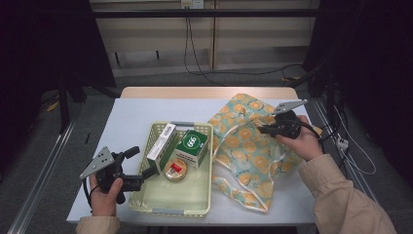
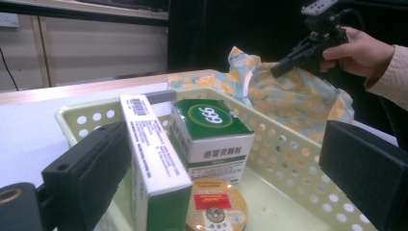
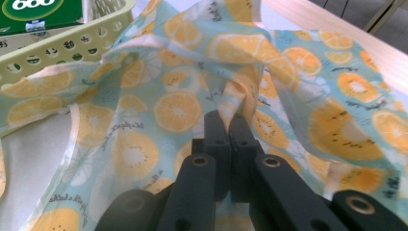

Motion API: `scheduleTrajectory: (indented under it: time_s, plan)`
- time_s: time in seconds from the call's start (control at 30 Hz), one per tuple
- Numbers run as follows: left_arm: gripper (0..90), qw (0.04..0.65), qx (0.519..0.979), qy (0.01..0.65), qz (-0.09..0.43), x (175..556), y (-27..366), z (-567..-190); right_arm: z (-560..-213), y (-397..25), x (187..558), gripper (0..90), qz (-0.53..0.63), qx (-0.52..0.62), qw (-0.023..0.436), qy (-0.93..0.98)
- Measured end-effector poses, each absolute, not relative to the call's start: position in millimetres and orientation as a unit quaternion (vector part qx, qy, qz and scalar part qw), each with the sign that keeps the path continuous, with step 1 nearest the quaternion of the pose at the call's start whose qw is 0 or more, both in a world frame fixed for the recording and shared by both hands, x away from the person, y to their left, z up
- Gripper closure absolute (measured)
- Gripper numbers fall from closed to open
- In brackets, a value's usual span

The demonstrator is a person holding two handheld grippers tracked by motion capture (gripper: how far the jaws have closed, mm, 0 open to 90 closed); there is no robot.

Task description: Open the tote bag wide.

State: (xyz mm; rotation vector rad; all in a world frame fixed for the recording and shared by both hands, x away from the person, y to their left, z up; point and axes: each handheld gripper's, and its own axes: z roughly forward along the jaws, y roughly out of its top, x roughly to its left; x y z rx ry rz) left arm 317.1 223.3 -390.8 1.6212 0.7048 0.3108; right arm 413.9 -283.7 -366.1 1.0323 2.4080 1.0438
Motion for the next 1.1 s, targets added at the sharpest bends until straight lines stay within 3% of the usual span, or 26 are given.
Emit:
scheduleTrajectory:
  time_s: [0.6,1.1]
  plan:
    - [4.4,0.595,0.753,0.263,0.104,321,183,-341,-356,-286,415,90.0,0.353,0.364,0.166,0.846]
    - [4.9,0.54,0.798,0.263,0.048,338,146,-364,-361,-287,411,90.0,0.354,0.367,0.164,0.844]
